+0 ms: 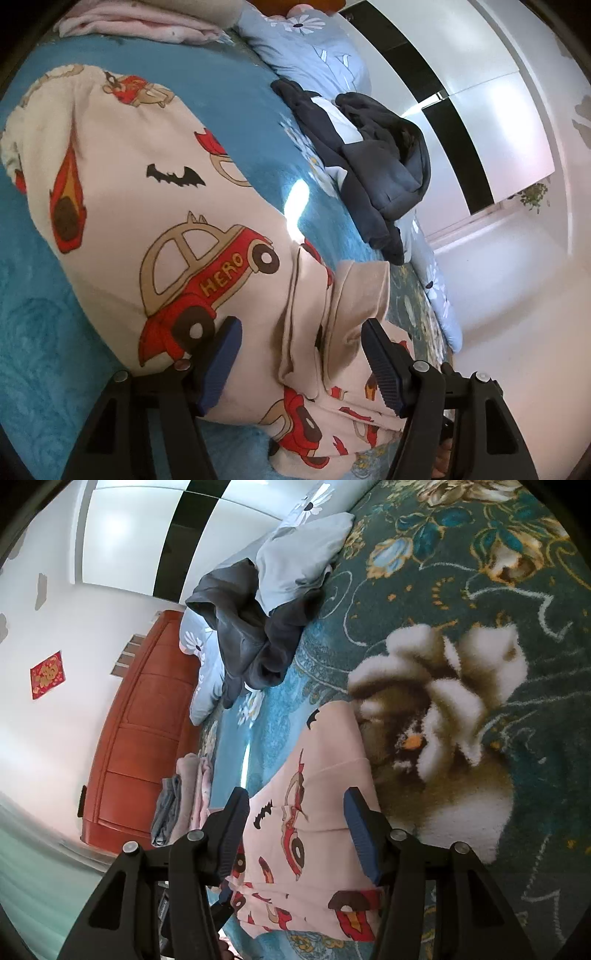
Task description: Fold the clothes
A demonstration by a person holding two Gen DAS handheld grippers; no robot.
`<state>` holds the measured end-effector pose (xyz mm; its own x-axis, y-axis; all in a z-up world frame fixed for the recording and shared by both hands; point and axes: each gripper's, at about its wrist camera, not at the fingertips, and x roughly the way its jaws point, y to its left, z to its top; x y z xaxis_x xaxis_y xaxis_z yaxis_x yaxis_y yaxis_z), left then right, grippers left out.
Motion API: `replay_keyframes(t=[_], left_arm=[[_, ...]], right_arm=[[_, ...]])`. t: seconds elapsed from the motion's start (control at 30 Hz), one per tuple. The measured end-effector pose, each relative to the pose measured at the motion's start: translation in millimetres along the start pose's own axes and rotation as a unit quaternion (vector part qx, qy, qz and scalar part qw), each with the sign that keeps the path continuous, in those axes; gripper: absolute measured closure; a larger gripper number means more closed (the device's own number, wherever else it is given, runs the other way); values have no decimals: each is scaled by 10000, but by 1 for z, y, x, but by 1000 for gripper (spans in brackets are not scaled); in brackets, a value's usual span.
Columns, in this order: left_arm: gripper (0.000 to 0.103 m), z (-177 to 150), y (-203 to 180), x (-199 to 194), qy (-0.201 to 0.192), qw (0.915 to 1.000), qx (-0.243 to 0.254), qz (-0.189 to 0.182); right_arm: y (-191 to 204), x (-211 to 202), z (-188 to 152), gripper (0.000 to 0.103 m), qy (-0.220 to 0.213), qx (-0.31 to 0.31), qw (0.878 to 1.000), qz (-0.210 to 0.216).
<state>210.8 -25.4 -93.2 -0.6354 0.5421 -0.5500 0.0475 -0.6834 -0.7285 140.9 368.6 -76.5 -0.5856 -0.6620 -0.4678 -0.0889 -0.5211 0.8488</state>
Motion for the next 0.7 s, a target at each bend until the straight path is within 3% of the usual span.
replay_keyframes(t=[0.17, 0.3, 0.47, 0.53, 0.7], left_arm=[[30, 0, 4, -3, 62, 9988, -253, -410], [29, -4, -22, 11, 138, 9982, 446, 389], [29, -15, -48, 27, 101, 9806, 1368, 1398], [29, -14, -42, 26, 88, 9837, 1199, 1336], [31, -2, -10, 10, -25, 9973, 248, 686]], right_arm=[[-4, 3, -1, 48, 30, 96, 9999, 58], [-6, 3, -2, 48, 38, 114, 9999, 89], [-7, 5, -3, 48, 45, 149, 9998, 124], [-8, 5, -3, 48, 50, 165, 9998, 138], [-10, 4, -3, 48, 61, 204, 9996, 205]])
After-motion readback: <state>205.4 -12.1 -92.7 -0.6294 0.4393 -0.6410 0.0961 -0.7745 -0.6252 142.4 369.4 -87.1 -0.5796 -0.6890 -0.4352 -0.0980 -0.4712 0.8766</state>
